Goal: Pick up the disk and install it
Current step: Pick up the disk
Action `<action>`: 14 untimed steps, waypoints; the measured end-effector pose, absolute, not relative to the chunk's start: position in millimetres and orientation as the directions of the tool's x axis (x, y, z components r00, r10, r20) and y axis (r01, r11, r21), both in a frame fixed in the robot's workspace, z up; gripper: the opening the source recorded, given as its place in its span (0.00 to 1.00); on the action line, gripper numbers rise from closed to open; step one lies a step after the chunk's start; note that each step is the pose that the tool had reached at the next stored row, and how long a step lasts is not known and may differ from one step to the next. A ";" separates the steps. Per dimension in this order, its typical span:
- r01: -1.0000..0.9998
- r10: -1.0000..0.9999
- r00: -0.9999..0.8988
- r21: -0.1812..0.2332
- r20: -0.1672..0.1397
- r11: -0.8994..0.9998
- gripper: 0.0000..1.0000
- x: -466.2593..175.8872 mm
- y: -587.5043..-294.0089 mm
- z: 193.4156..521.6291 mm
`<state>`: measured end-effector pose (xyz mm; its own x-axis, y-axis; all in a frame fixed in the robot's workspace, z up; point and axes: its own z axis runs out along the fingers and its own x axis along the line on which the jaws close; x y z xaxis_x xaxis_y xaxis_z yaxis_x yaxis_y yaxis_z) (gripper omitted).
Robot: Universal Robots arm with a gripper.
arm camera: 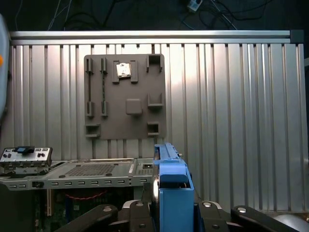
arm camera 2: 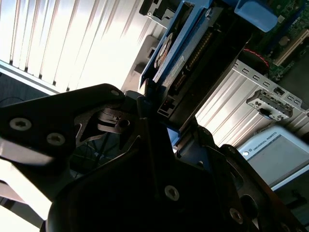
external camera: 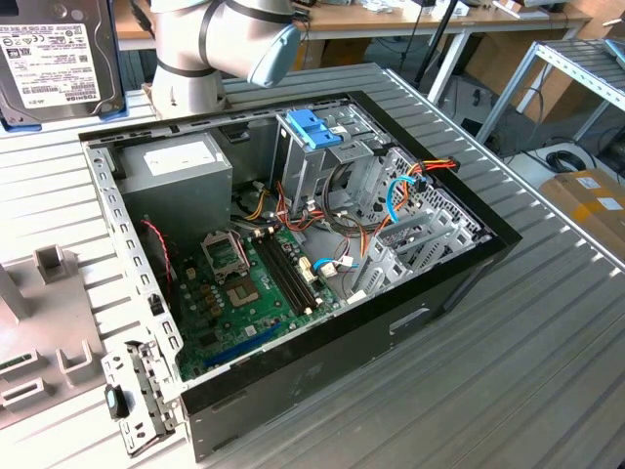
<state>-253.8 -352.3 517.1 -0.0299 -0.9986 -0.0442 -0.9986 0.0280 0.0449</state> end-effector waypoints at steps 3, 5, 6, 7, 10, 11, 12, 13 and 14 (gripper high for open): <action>-0.999 -0.999 -0.030 0.045 -0.044 0.028 0.37 -252.4 -352.3 517.1; -0.999 -0.999 -0.030 0.045 -0.044 0.028 0.37 -251.6 -352.3 517.1; -0.999 -0.999 -0.030 0.045 -0.044 0.028 0.37 -251.3 -352.3 517.1; -0.999 -0.999 -0.030 0.045 -0.044 0.028 0.37 -250.8 -352.3 517.1; -0.999 -0.999 -0.030 0.045 -0.044 0.028 0.37 -249.6 -352.3 517.1; -0.999 -0.999 -0.030 0.045 -0.044 0.028 0.37 -249.1 -352.3 517.1; -0.999 -0.999 -0.030 0.045 -0.044 0.028 0.37 -248.6 -352.3 517.1; -0.999 -0.999 -0.030 0.045 -0.044 0.028 0.37 -247.7 -352.3 517.0; -0.999 -0.999 -0.030 0.045 -0.044 0.028 0.37 -246.9 -352.3 517.0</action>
